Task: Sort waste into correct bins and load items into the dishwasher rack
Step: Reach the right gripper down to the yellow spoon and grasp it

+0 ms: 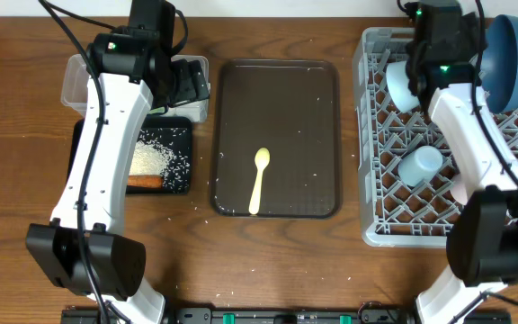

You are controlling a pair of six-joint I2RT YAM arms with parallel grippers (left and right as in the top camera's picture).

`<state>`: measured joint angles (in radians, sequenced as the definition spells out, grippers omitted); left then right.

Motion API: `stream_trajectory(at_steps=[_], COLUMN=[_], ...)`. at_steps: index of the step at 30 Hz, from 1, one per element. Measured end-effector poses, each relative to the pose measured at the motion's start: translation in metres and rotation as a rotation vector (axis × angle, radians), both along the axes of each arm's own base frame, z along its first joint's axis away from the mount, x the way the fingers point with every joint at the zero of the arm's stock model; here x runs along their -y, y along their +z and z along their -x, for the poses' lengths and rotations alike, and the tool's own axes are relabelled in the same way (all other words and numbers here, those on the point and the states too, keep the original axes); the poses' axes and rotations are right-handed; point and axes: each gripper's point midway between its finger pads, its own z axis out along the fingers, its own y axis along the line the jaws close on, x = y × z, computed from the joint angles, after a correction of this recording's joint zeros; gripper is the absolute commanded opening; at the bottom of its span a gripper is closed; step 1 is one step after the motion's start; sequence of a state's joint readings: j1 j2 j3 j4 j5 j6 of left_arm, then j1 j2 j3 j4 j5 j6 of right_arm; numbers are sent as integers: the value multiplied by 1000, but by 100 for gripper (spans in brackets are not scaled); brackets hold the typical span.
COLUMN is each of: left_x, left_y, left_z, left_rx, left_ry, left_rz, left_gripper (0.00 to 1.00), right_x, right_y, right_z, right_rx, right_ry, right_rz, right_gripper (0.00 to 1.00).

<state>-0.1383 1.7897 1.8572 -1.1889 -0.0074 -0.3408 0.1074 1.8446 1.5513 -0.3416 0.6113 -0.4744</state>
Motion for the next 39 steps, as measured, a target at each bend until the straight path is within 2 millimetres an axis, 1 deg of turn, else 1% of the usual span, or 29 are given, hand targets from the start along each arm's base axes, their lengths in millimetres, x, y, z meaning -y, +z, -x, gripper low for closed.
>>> stream_trajectory(at_steps=[2,4,5,7,9,10,13,14,17,19,21,24,27,29,33,39], left_x=[0,0,0,0,0,0,0,0,0,0,0,0,0,0,0,0], left_y=[0,0,0,0,0,0,0,0,0,0,0,0,0,0,0,0], left_z=[0,0,0,0,0,0,0,0,0,0,0,0,0,0,0,0], left_rx=[0,0,0,0,0,0,0,0,0,0,0,0,0,0,0,0], left_ry=[0,0,0,0,0,0,0,0,0,0,0,0,0,0,0,0], left_rz=[0,0,0,0,0,0,0,0,0,0,0,0,0,0,0,0], left_gripper=[96,96,96,96,96,96,96,96,96,96,96,96,96,96,96,96], right_x=[-31,-67,-87,-131,-165,-182,-220,-228,-260,-283,-300,-324,-338,-343,-344,-338], right_y=[1,2,3,3,4,3,-7,-12,-42,-72,-97,-132,-158,-171,-194,-214], right_z=[10,21,27,40,48,53,64,67,78,89,100,119,133,139,144,151], right_rx=[-5,-19,-29,-57,-82,-98,-156,-175,-271,-356,-423,-507,-551,-563,-568,-585], right_ry=[51,122,167,267,344,374,363,349,275,222,183,121,54,11,-65,-145], right_rz=[-105,-226,-295,-458,-597,-675,-883,-923,-1049,-1097,-1109,-1109,-1091,-1082,-1056,-1027], right_gripper=[92,92,90,82,77,77,73,71,68,66,66,64,61,59,54,53])
